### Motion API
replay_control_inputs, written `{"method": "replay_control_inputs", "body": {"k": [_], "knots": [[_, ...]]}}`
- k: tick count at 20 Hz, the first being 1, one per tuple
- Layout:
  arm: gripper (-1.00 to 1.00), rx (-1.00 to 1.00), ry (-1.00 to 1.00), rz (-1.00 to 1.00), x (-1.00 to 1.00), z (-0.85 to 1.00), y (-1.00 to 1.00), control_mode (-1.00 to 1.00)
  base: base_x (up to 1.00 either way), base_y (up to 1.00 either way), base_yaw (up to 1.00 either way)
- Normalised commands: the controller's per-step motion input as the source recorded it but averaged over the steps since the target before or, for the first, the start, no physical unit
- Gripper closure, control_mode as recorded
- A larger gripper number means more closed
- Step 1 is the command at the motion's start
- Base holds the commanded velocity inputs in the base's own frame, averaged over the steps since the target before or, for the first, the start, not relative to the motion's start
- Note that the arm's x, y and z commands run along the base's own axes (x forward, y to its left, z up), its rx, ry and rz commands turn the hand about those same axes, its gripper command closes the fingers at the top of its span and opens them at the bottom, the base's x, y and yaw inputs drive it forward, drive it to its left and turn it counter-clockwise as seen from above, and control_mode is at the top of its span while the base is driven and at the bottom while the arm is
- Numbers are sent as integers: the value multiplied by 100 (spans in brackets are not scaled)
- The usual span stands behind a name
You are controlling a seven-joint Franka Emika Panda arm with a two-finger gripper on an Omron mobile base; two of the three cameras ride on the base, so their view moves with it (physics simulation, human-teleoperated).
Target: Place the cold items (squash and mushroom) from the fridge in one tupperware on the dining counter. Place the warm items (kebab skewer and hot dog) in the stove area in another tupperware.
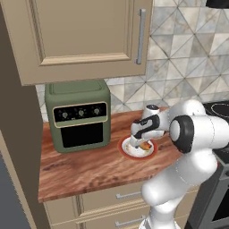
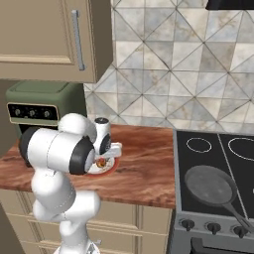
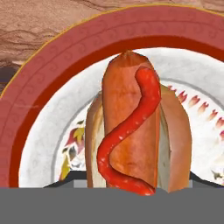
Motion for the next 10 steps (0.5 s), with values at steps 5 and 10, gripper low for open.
{"method": "replay_control_inputs", "body": {"k": [5, 10], "knots": [[100, 8, -12, -2, -73, 48, -58, -100, 0, 0, 0], [100, 11, -24, -9, -100, 90, -63, -100, 0, 0, 0]]}}
